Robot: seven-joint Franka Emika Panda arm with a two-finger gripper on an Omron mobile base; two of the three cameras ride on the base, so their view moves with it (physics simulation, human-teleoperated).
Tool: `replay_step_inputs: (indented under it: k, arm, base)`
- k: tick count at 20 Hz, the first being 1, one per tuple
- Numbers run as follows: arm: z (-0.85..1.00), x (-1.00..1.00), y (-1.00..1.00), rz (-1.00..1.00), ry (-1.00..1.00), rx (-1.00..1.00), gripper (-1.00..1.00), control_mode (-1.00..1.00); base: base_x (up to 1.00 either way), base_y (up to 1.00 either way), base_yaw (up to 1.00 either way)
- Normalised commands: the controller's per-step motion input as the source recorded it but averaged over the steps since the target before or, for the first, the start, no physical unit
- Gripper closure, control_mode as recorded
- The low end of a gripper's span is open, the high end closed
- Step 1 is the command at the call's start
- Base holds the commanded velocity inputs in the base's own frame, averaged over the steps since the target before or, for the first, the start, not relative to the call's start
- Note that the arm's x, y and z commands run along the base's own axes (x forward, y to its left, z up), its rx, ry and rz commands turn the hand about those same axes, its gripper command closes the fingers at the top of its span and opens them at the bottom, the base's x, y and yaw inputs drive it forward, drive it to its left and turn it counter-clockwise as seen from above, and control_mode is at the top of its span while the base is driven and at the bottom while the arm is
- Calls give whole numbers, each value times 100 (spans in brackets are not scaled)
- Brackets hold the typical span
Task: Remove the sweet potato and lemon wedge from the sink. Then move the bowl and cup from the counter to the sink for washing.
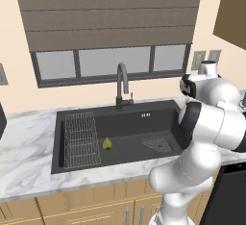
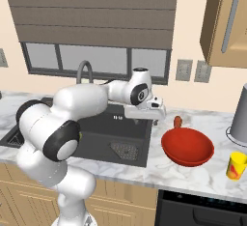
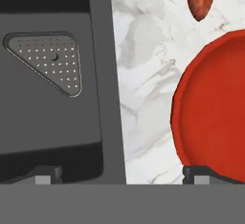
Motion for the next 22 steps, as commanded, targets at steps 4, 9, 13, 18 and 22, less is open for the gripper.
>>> replay_step_inputs:
  k: [4, 9, 13, 18, 22]
  arm:
    - [3, -22, 36, -4, 3, 0, -100, -100]
    - [4, -20, 38, -3, 3, 0, -100, -100]
    - [4, -20, 39, -3, 2, 0, -100, -100]
    - [0, -18, 40, -3, 2, 0, -100, -100]
    - [0, -12, 42, -4, 5, -1, -100, -100]
  base:
    - [0, 0, 0]
    - [0, 0, 0]
    - [0, 0, 0]
    - [0, 0, 0]
    - [0, 0, 0]
